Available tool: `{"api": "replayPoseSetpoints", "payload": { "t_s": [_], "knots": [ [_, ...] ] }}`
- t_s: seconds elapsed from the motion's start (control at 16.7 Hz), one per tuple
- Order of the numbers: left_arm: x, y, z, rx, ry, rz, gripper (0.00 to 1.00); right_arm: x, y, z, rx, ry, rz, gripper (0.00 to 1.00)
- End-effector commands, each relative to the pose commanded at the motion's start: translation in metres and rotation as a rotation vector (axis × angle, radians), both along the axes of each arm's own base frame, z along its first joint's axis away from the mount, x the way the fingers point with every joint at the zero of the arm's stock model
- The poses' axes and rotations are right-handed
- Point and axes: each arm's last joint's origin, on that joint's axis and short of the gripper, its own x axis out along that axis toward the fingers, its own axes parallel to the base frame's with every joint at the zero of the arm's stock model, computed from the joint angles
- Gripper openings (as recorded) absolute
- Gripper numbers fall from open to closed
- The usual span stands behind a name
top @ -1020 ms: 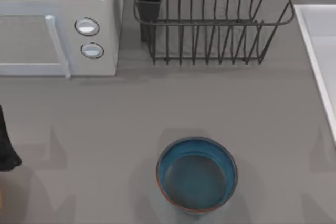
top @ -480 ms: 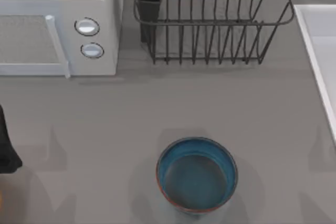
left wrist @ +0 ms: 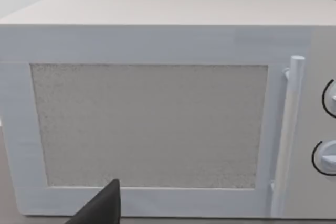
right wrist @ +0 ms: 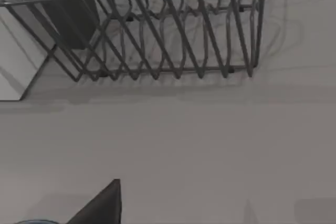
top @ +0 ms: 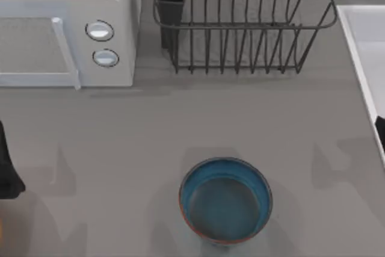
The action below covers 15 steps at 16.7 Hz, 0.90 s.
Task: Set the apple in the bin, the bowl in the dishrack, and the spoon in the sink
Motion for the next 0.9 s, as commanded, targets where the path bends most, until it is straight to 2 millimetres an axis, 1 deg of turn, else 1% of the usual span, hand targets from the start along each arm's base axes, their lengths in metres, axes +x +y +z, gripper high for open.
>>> {"api": "replayPoseSetpoints", "payload": {
  "t_s": [0.18,0.3,0.48,0.6,0.78,0.9],
  "knots": [
    [0.0,0.0,0.0,0.0,0.0,0.0,1.0,0.025,0.036,0.021,-0.002,0.31,0.078,1.0],
    [0.0,0.0,0.0,0.0,0.0,0.0,1.0,0.044,0.066,0.027,-0.045,0.518,0.094,1.0],
    [0.0,0.0,0.0,0.0,0.0,0.0,1.0,0.07,0.111,0.023,-0.143,0.781,0.074,1.0],
    [0.0,0.0,0.0,0.0,0.0,0.0,1.0,0.085,0.136,0.018,-0.208,0.909,0.044,1.0],
    [0.0,0.0,0.0,0.0,0.0,0.0,1.0,0.103,0.163,0.009,-0.289,1.038,-0.006,1.0],
    [0.0,0.0,0.0,0.0,0.0,0.0,1.0,0.113,0.174,0.003,-0.329,1.094,-0.036,1.0]
  ]
}}
